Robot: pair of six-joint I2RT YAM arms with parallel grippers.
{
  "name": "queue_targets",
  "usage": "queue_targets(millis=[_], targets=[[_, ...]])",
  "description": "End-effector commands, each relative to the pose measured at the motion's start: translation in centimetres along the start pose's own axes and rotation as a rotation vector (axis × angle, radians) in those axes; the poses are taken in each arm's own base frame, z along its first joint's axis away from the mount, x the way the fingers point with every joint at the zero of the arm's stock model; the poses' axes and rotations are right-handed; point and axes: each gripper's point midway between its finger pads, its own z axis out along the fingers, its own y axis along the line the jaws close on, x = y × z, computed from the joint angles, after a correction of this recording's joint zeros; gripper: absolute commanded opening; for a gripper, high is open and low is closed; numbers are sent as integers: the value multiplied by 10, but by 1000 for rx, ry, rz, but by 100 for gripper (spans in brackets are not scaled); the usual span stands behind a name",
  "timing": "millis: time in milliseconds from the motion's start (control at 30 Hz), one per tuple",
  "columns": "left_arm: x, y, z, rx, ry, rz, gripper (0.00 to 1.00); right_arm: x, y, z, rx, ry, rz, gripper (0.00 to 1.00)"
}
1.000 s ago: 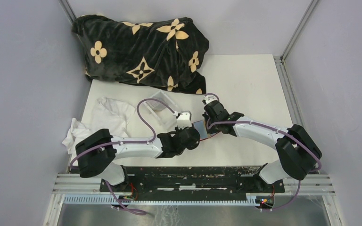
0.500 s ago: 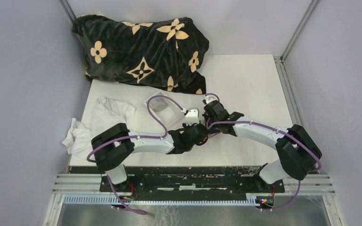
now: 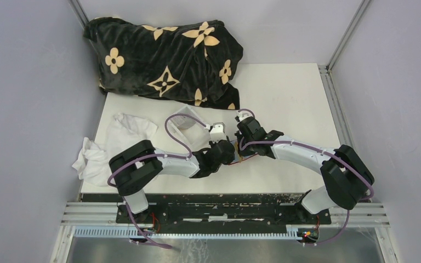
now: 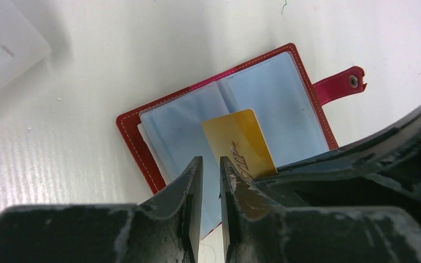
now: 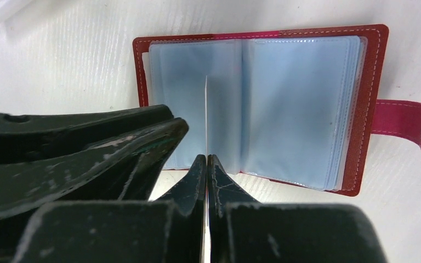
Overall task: Put the credit cards into the card holder
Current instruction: Open the card holder at the center of the board.
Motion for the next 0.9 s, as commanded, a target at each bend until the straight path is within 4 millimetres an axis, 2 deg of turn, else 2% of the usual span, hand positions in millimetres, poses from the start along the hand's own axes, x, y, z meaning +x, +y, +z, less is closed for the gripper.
queue_targets(millis=[0,400,667,867], targets=[[-1,-14,11,57,-5,-63,24,-17,13,-5,-40,-47,10,1],[24,20,17,-22,43,-77,23,-23,18,-11,-67,-66,17,1],[38,49,15,-106,77,-71,22,-44,15,-33,-55,-133,7,1],[39,59,13,-128,82,-52,22,-52,5,-33,-71,-141,39,1]])
